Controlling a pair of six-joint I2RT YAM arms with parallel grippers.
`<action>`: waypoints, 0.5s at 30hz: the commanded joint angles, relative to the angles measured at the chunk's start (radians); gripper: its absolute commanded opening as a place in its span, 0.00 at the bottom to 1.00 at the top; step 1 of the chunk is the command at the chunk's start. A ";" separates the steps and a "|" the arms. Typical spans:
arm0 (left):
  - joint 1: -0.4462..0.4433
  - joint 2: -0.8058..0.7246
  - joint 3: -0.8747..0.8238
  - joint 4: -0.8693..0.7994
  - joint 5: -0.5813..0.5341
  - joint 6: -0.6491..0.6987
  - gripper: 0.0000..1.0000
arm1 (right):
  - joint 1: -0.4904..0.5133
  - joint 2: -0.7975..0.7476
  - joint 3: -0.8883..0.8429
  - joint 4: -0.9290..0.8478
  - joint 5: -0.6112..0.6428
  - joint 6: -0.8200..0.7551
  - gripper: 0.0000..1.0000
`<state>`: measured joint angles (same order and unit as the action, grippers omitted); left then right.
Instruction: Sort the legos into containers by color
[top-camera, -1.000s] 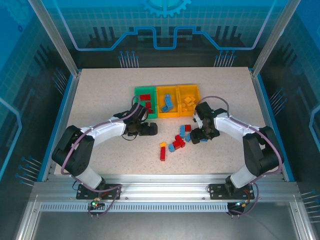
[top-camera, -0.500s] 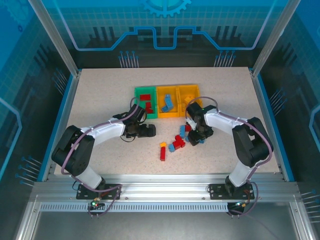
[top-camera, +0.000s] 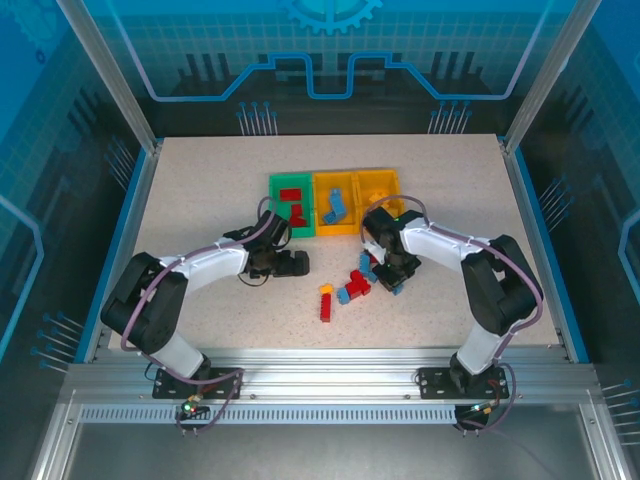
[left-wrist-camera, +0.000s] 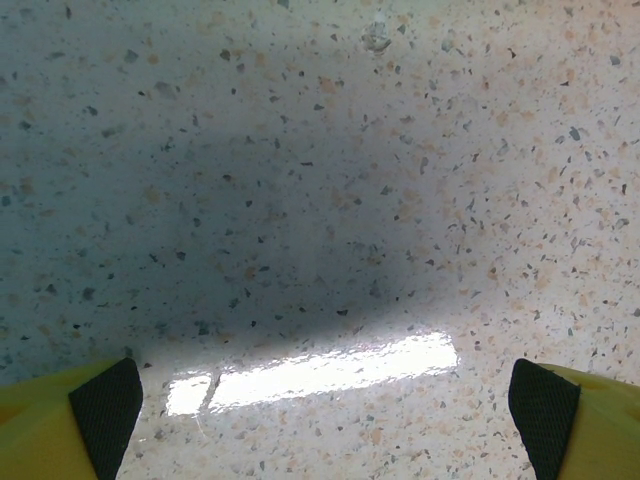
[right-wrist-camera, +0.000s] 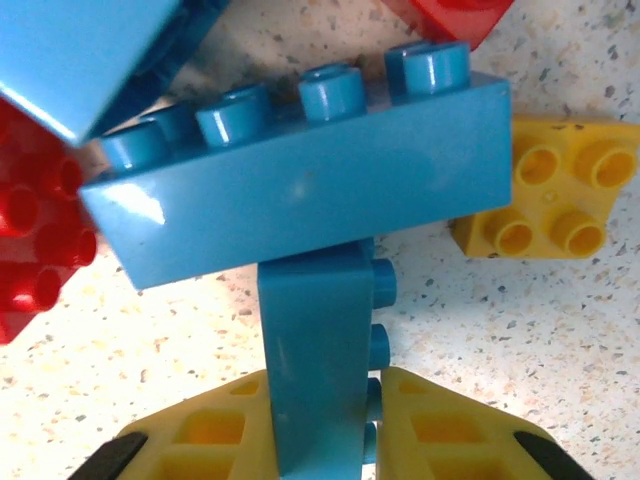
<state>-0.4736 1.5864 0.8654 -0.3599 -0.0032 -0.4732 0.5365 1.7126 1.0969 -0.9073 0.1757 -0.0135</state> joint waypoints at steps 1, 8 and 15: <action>0.012 -0.031 -0.019 -0.001 0.003 -0.022 0.99 | 0.013 -0.055 0.035 -0.048 -0.023 -0.017 0.23; 0.013 -0.035 -0.026 0.000 0.005 -0.024 0.99 | -0.031 -0.124 0.091 -0.012 -0.233 -0.022 0.23; 0.014 -0.033 -0.029 0.004 0.012 -0.030 0.99 | -0.102 -0.027 0.271 0.090 -0.541 0.055 0.23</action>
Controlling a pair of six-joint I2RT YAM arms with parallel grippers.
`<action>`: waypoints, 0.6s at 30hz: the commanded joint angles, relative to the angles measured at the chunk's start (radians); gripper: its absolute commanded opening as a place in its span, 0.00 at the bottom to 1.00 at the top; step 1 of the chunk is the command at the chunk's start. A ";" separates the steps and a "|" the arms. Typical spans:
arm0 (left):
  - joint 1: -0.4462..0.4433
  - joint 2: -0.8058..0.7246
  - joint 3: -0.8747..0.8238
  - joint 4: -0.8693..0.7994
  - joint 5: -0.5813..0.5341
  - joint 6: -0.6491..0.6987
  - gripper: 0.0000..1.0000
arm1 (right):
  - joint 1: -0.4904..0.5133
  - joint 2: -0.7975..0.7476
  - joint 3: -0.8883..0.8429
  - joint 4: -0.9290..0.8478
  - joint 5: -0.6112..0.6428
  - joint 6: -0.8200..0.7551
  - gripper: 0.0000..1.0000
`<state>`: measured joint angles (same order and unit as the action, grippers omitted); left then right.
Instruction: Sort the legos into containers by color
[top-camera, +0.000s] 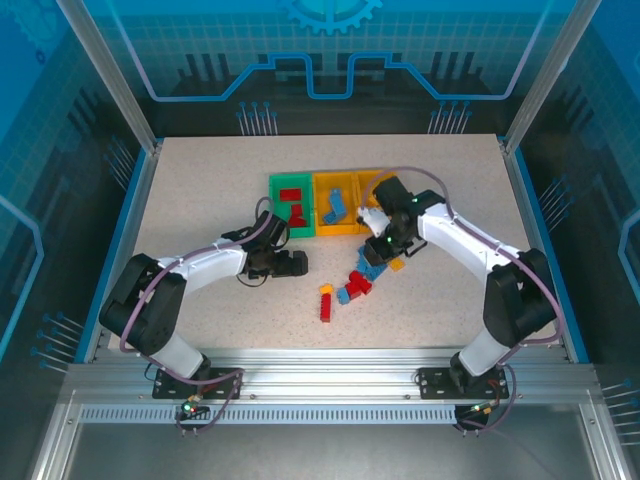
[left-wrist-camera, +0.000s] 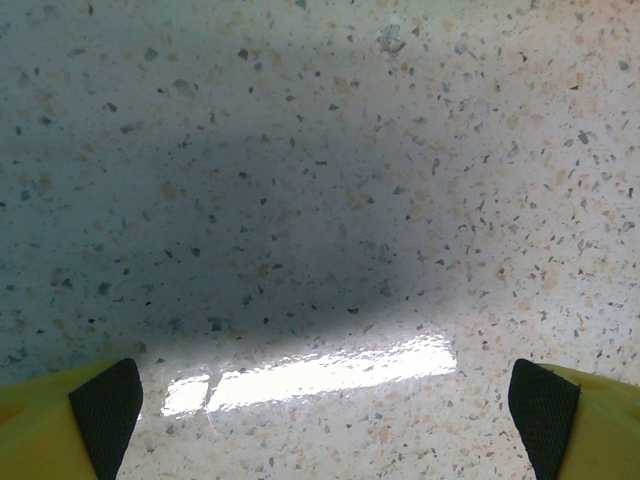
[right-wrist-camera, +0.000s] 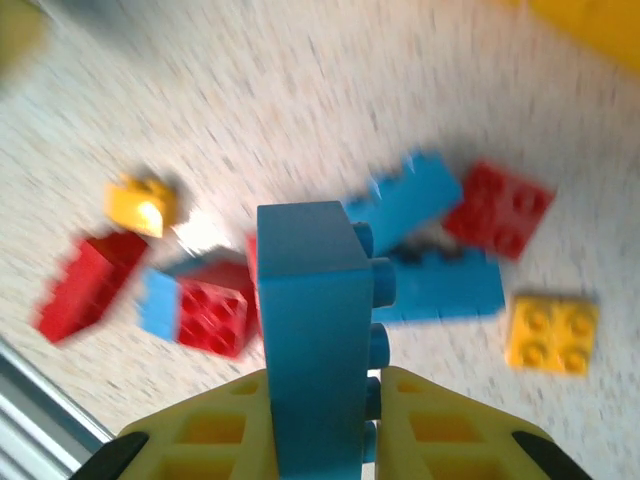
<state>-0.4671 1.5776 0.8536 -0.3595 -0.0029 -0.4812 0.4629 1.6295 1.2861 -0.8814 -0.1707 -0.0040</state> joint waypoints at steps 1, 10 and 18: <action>0.008 -0.023 -0.018 0.005 0.014 -0.023 0.99 | -0.035 0.086 0.116 0.076 -0.228 0.069 0.23; 0.003 -0.016 -0.023 0.013 0.035 -0.013 0.99 | -0.055 0.437 0.515 0.037 -0.215 0.304 0.23; -0.018 -0.022 -0.032 0.028 0.044 -0.016 0.99 | -0.065 0.541 0.642 0.061 -0.127 0.401 0.30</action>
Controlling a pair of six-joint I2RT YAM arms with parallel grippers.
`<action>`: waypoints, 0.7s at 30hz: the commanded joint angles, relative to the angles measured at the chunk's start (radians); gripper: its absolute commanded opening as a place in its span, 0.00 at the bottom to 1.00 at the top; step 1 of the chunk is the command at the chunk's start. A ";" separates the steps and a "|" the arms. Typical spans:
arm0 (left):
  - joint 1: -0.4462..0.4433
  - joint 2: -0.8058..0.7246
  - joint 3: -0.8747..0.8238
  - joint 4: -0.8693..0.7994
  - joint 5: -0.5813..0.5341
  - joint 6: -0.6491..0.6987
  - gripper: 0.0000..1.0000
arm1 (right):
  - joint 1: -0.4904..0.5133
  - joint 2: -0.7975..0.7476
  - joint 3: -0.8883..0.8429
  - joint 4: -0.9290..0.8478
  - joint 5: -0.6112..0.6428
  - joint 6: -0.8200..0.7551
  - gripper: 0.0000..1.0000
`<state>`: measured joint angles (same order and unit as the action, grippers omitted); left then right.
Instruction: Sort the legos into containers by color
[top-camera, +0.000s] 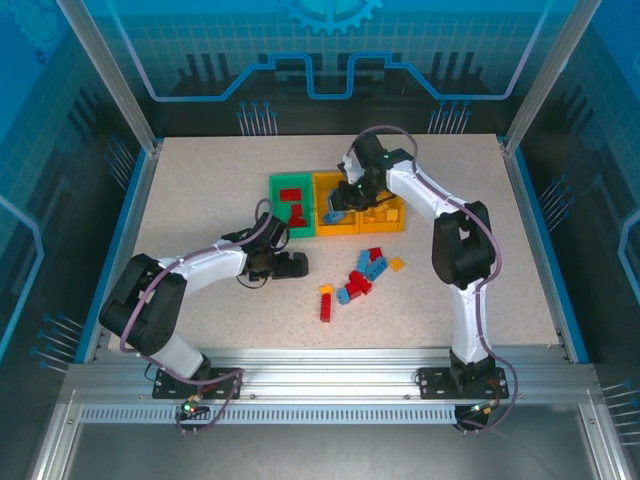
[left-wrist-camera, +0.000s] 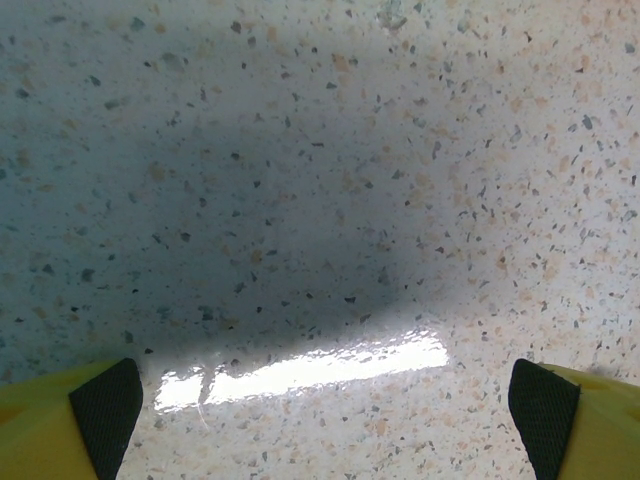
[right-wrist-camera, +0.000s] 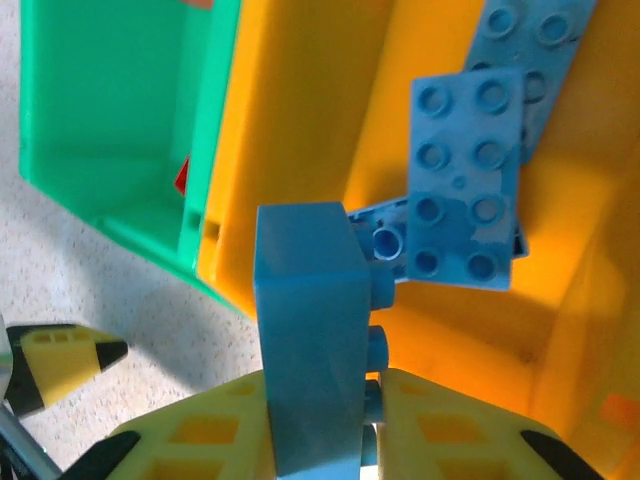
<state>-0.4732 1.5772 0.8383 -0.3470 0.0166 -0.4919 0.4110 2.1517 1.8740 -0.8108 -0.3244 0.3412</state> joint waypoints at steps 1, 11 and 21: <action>-0.015 -0.018 -0.016 0.017 0.025 -0.005 0.99 | -0.012 0.020 0.060 -0.011 0.027 0.058 0.35; -0.114 -0.053 -0.022 0.016 0.028 -0.072 0.99 | 0.008 -0.127 -0.076 0.049 0.055 0.034 0.75; -0.317 -0.080 -0.016 -0.025 -0.003 -0.189 0.93 | -0.061 -0.411 -0.391 0.125 0.254 0.066 0.80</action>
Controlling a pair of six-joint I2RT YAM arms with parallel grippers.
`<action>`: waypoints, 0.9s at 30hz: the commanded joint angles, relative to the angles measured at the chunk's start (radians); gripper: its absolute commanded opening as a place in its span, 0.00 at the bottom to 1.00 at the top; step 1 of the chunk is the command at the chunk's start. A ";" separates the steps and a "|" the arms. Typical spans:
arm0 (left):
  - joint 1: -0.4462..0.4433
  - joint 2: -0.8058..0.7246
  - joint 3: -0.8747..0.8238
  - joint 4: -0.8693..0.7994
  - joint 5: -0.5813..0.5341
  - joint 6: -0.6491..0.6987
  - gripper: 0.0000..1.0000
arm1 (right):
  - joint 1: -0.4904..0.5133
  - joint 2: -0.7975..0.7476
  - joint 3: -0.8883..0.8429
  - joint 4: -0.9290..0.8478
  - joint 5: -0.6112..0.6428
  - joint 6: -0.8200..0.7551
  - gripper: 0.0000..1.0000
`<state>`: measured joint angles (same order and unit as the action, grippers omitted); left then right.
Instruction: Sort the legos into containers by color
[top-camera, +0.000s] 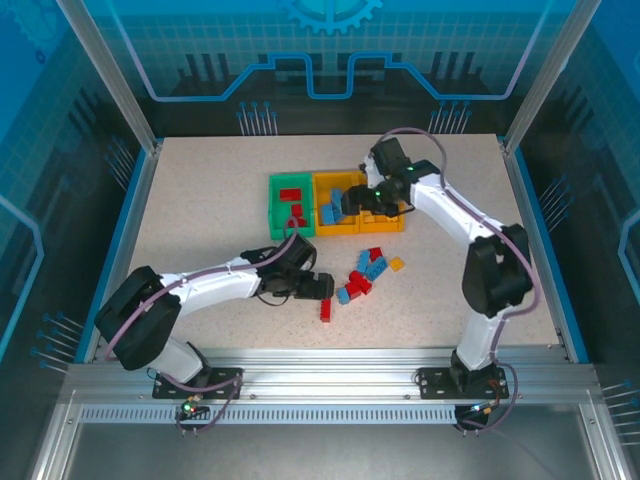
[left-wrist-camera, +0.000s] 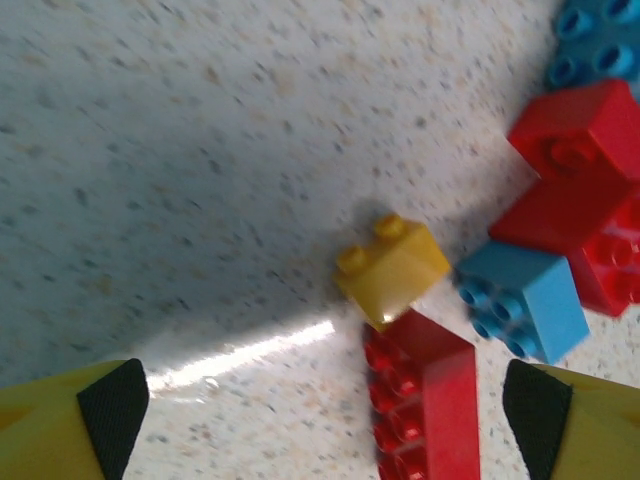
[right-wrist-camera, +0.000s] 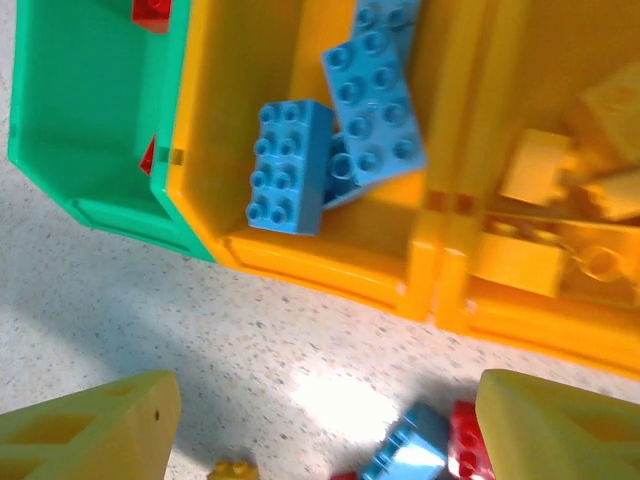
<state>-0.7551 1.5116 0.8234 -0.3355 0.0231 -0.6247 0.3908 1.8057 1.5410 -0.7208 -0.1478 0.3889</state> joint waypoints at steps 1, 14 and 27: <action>-0.050 -0.013 -0.002 -0.038 -0.014 -0.062 0.91 | -0.053 -0.086 -0.081 0.039 0.095 0.021 0.81; -0.167 0.135 0.094 -0.078 -0.057 -0.090 0.65 | -0.163 -0.230 -0.241 0.049 0.184 0.005 0.84; -0.171 0.113 0.153 -0.201 -0.126 -0.097 0.25 | -0.194 -0.287 -0.332 0.047 0.237 -0.025 0.84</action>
<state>-0.9195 1.6863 0.9539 -0.4438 -0.0559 -0.7124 0.2142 1.5551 1.2430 -0.6777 0.0731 0.3813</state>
